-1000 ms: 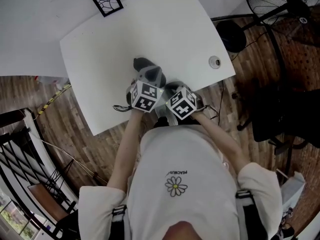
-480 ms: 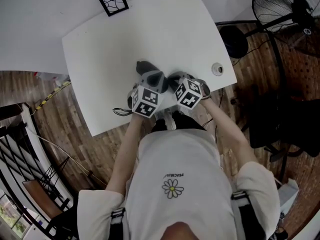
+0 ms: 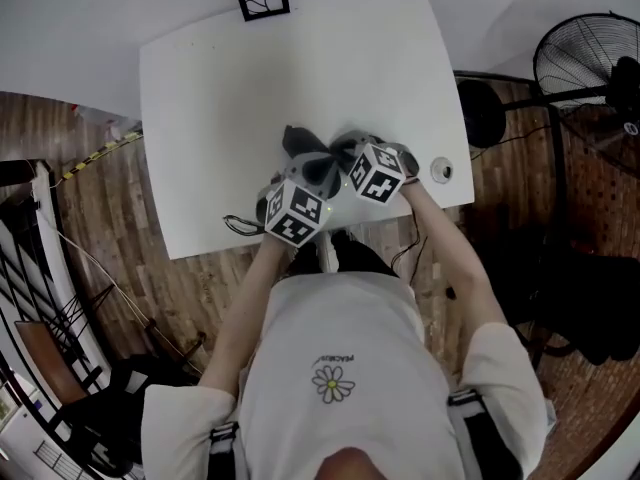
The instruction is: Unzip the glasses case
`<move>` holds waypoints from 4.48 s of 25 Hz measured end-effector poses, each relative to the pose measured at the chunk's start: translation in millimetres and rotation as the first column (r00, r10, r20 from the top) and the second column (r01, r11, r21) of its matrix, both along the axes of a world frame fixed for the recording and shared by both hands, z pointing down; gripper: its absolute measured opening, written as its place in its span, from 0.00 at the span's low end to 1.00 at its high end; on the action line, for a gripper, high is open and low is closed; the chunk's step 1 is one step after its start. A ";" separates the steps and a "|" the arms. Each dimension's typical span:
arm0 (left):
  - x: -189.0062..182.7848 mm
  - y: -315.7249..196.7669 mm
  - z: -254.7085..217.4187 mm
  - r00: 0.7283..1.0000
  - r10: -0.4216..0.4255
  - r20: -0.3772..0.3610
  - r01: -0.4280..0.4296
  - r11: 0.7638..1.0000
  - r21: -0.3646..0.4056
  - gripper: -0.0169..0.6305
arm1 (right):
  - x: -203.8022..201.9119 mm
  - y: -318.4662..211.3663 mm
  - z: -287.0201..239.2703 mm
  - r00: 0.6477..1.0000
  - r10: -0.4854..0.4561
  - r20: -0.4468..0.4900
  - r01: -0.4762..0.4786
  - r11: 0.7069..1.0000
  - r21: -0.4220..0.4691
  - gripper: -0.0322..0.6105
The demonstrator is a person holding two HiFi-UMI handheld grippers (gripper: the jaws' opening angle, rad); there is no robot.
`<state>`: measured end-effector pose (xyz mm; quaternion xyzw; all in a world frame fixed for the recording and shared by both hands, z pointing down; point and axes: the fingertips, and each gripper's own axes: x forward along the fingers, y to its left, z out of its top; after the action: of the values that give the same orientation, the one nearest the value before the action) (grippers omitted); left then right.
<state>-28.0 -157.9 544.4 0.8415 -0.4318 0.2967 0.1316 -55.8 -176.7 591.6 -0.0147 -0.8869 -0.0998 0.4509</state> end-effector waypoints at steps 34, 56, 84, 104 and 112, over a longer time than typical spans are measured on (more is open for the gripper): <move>-4.6 38.1 5.1 0.982 -0.112 0.154 0.122 0.991 -0.059 0.04 | 71.2 41.7 -0.4 0.969 0.241 -0.054 -0.240 0.970 0.029 0.06; -53.0 90.3 -28.5 0.950 -0.306 0.059 0.310 0.947 -0.081 0.04 | 23.5 111.8 -0.8 0.990 0.059 -0.131 -0.056 0.998 0.023 0.06; -77.3 112.6 12.2 0.916 -0.369 0.158 0.400 0.879 -0.262 0.04 | -2.8 95.6 2.1 0.915 -0.278 -0.293 0.295 0.955 0.012 0.06; -86.8 114.6 -16.0 0.898 -0.438 -0.044 0.415 0.874 -0.252 0.04 | -42.8 66.2 -10.0 0.864 -0.430 -0.261 0.480 0.860 0.174 0.06; -118.1 146.8 -16.3 0.864 -0.503 -0.030 0.484 0.845 -0.227 0.04 | -25.9 97.5 -49.3 0.902 -0.421 -0.102 0.433 0.875 0.217 0.39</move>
<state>-146.1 -11.1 528.2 0.6954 -0.5935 0.2596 0.3113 -81.7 -79.2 542.2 -0.1591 -0.8319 -0.3000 0.4389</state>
